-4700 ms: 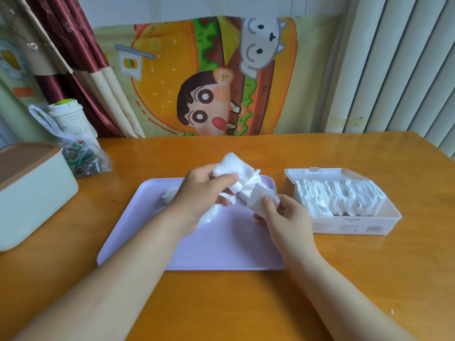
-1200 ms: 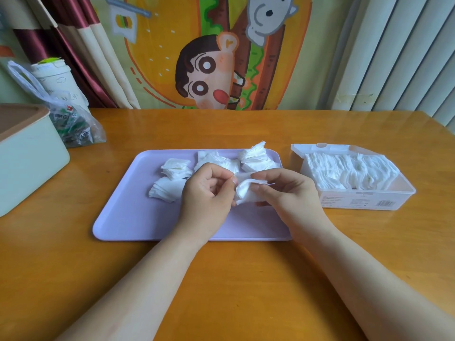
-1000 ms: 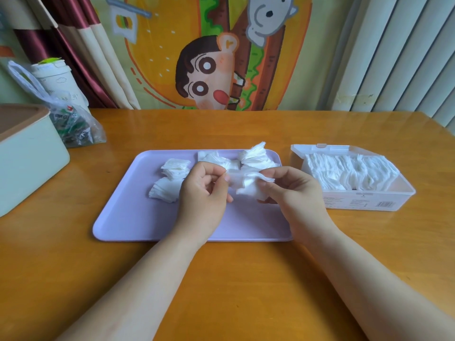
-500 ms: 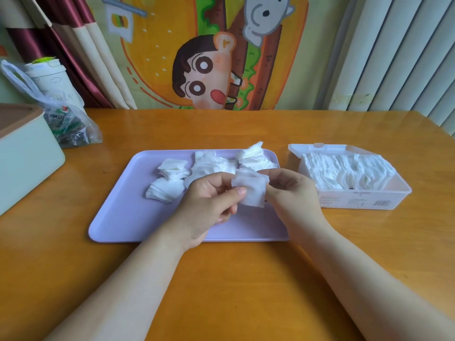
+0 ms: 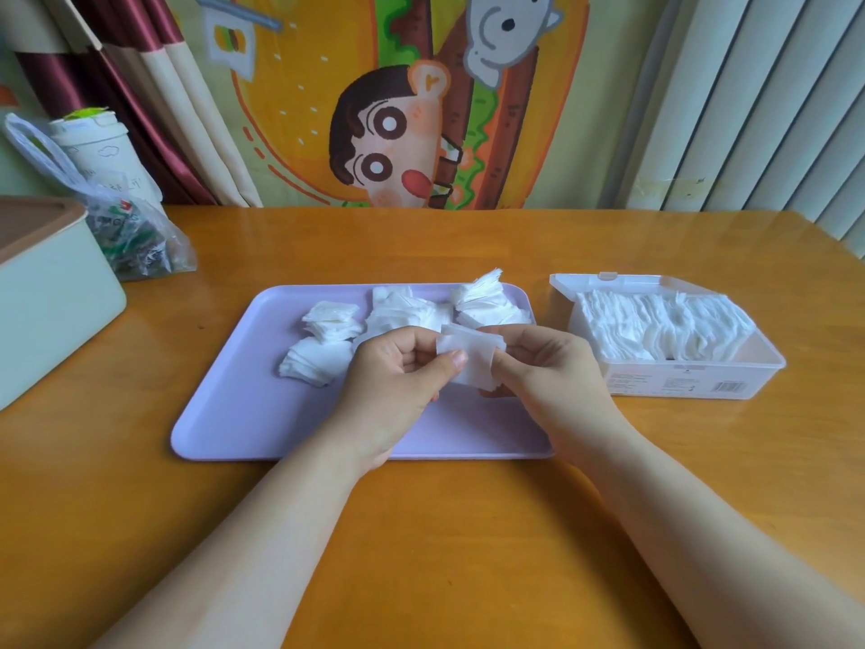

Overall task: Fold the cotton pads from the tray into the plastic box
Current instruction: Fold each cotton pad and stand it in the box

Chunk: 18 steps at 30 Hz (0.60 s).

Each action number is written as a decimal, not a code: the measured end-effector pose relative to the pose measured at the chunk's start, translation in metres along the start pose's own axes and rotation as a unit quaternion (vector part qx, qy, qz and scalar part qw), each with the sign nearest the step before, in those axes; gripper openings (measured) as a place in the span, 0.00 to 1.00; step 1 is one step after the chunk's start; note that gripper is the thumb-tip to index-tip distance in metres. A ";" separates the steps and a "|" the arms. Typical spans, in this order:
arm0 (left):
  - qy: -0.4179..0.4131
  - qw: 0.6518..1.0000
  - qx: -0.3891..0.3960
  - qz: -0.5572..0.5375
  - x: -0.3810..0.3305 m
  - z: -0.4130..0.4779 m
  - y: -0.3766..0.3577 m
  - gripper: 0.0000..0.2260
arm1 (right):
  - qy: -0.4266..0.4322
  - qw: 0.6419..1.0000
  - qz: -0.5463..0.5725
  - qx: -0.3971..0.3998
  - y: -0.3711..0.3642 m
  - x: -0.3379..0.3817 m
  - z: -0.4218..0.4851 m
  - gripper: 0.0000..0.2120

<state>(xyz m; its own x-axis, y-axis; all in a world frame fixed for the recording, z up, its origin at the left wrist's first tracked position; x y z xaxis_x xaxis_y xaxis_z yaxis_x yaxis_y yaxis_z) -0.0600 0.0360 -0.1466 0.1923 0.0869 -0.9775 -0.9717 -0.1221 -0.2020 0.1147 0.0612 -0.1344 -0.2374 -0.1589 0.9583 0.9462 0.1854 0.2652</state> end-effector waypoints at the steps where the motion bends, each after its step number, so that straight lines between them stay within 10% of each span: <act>1: -0.001 1.000 0.001 -0.001 0.000 0.000 0.000 0.02 | 0.001 1.000 -0.004 0.000 0.000 0.000 0.000 0.10; 18: 0.001 0.996 -0.033 0.085 0.002 -0.002 0.005 0.19 | 0.031 0.997 -0.064 0.017 -0.004 0.000 -0.001 0.04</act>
<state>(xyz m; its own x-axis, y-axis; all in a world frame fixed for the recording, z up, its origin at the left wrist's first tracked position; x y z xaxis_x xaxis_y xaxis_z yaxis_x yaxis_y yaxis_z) -0.0639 0.0339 -0.1493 0.0259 0.0565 -0.9981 -0.9793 -0.1993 -0.0367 0.1107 0.0598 -0.1360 -0.3402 -0.2420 0.9087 0.9008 0.1934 0.3888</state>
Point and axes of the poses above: each hand's wrist, its own z-axis towards the middle knuckle, its own y-axis out of the back of the hand, x = y × z, the point moved 8 cm from there along z, towards the middle knuckle, and after that the axes turned 13 degrees about -z, right-handed, at the moved point
